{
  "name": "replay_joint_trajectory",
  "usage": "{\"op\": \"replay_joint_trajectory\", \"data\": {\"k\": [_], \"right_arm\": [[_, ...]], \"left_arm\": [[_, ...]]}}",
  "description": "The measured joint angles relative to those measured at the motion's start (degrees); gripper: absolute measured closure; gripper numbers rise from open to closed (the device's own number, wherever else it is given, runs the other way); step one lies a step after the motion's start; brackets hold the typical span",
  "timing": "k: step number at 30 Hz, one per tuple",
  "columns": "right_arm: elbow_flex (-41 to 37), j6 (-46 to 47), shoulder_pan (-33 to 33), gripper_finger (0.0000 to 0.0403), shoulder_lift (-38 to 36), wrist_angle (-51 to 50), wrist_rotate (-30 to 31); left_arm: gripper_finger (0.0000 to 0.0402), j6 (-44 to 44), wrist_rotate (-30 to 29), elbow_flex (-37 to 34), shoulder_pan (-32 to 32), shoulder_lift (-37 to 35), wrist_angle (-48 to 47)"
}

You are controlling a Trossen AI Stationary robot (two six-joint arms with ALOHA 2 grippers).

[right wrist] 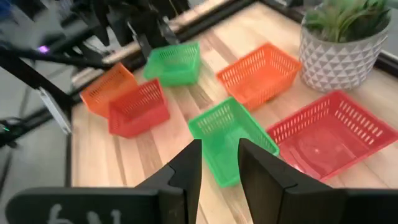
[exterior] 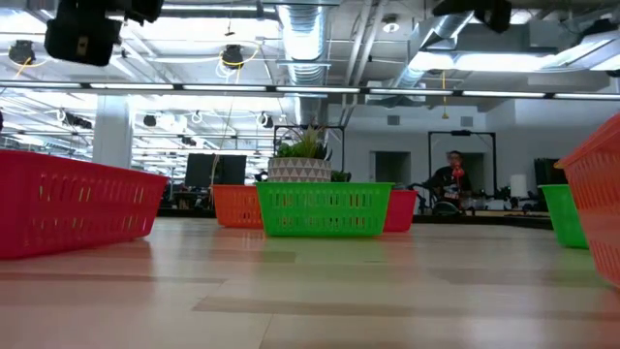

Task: Stack baskets by color
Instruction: Stack the bottom left red bin on the top red bin

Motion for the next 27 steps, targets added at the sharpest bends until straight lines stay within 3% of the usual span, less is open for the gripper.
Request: {"op": "replay_joint_trajectory", "data": {"k": [7,17,21,27], "right_arm": [[0.01,-0.01,-0.02,0.0276,7.34,-0.21,-1.83],[0.0,0.02,0.93,0.0276,11.14,-0.34,-3.44],[0.0,0.81,1.46,0.0276,11.03,0.41,-3.5],[0.0,4.85,1.66,0.0276,10.83,0.89,-3.47]], "left_arm": [[0.0239,0.32,-5.66,0.0,-5.93,10.11,0.27],[0.0244,-9.23,-17.22,2.62,-12.09,23.12,-0.38],[0.0285,-8.93,-19.88,7.67,-14.06,29.79,-5.05],[0.0386,-6.91,-20.3,13.29,-16.24,38.11,-11.59]]}}
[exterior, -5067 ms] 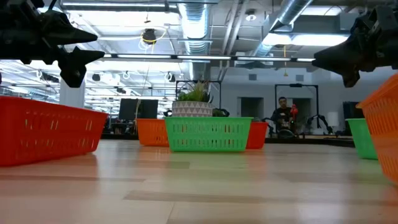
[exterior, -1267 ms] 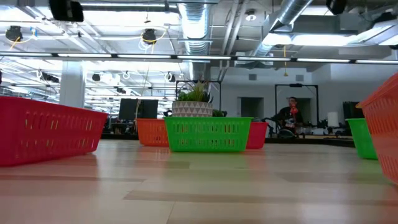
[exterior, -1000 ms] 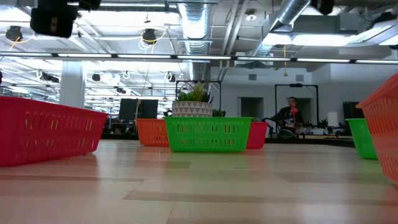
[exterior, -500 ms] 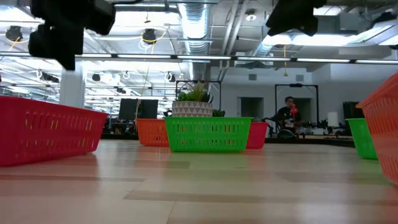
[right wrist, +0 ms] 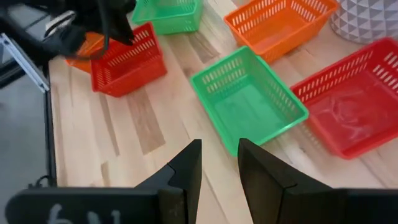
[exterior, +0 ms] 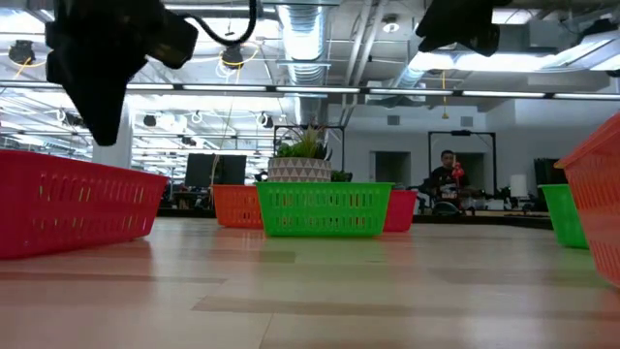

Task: Stack baskets by color
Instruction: Stack the bottom left red bin on the top red bin

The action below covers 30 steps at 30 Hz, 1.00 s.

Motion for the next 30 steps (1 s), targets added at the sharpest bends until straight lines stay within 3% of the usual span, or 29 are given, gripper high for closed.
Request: {"op": "replay_joint_trajectory", "data": {"k": [9,16,30], "right_arm": [[0.0,2.94,0.06,0.0276,0.0,2.14,0.0],[0.0,5.51,2.21,0.0276,0.0,3.5,0.13],[0.0,7.4,6.09,0.0276,0.0,4.22,0.26]], "left_arm": [[0.0401,-4.13,0.44,0.54,-1.65,6.42,2.03],[0.0401,-0.53,1.98,0.54,-0.6,11.34,12.52],[0.0401,5.89,1.45,0.52,6.36,11.19,38.16]]}}
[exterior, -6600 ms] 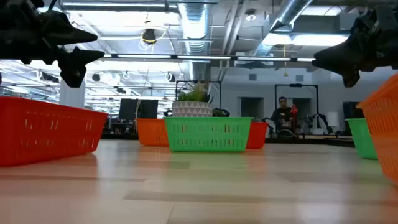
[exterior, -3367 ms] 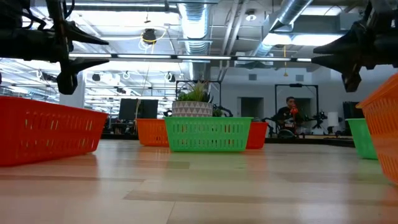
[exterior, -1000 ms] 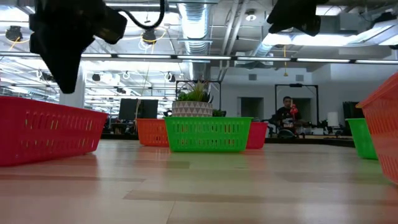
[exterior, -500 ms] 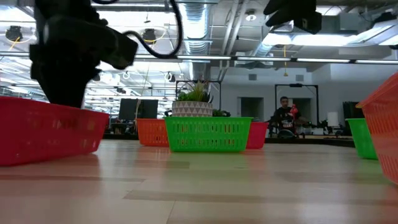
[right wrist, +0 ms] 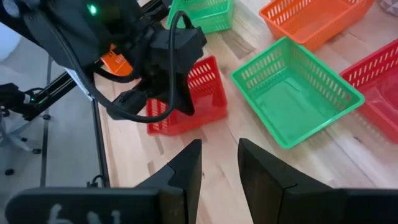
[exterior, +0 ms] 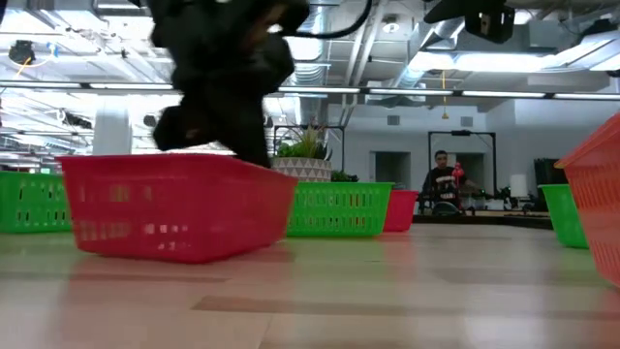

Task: Stack baskets by color
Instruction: Stack the bottom left red bin on the top red bin

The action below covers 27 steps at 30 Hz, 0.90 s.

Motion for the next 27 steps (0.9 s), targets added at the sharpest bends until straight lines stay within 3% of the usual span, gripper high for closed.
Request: {"op": "replay_joint_trajectory", "data": {"k": [4,8,11,15,17,21,27], "right_arm": [[0.0,0.03,0.32,0.0276,0.0,-0.09,0.14],[0.0,0.42,0.34,0.0276,0.0,-0.05,0.14],[0.0,3.01,0.31,0.0276,0.66,0.94,0.1],[-0.02,3.11,0.31,0.0276,3.45,5.12,-2.75],[-0.02,2.13,0.77,0.0276,5.52,7.19,-3.64],[0.01,7.41,0.72,0.028,11.06,13.39,-4.05],[1.15,20.72,0.45,0.0306,20.82,16.06,-4.12]], "left_arm": [[0.0401,2.58,0.29,0.0,1.84,-0.02,8.93],[0.0401,5.03,5.96,0.07,3.13,-0.24,16.52],[0.0401,6.85,12.38,2.32,3.33,-2.12,13.29],[0.0402,10.57,16.24,7.34,1.48,-8.36,-6.8],[0.0402,10.91,12.8,9.67,-0.06,-12.56,-18.67],[0.0402,4.57,0.76,12.78,-3.39,-21.55,-32.38],[0.0402,-3.02,-14.55,12.52,-7.08,-32.48,-35.77]]}}
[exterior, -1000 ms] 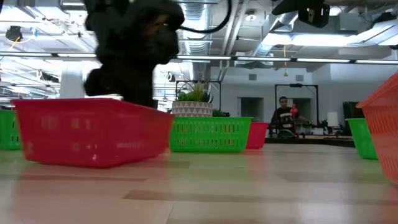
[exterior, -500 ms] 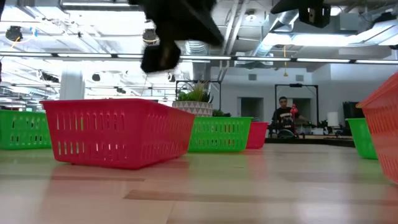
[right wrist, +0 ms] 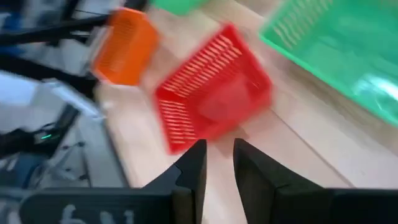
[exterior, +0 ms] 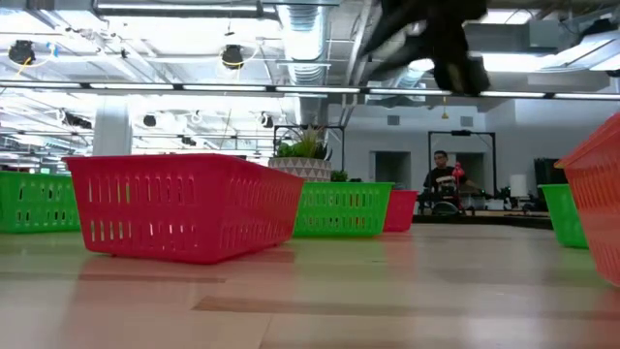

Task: Stack baskets by color
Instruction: Stack the bottom left red bin on the top red bin

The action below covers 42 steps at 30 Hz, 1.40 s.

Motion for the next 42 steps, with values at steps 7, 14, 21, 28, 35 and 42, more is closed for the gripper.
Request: {"op": "replay_joint_trajectory", "data": {"k": [7,14,21,28,35,42], "right_arm": [[7.05,5.08,-0.25,0.0331,11.79,0.69,-0.38],[15.53,5.45,-1.02,0.0306,19.77,-4.6,-3.68],[20.23,10.15,-1.78,0.0206,24.59,-9.61,-5.5],[20.27,16.13,-2.63,0.0175,25.28,-9.91,-3.33],[20.27,16.79,-3.68,0.0198,25.34,-10.01,-3.14],[20.27,16.13,-4.33,0.0217,25.34,-8.56,-3.1]], "left_arm": [[0.0402,-0.07,-3.32,-0.09,-1.33,-5.98,-1.73],[0.0402,0.84,-3.33,-0.09,-1.34,-7.17,-3.21],[0.0401,3.76,-1.98,-0.11,-1.34,-6.88,-4.27],[0.0401,3.91,-2.31,-0.11,-1.34,-6.93,-4.29],[0.0401,4.22,-3.75,-0.11,-1.34,-6.91,-4.26],[0.0401,5.11,-3.94,-0.11,-1.34,-6.91,-4.26]]}}
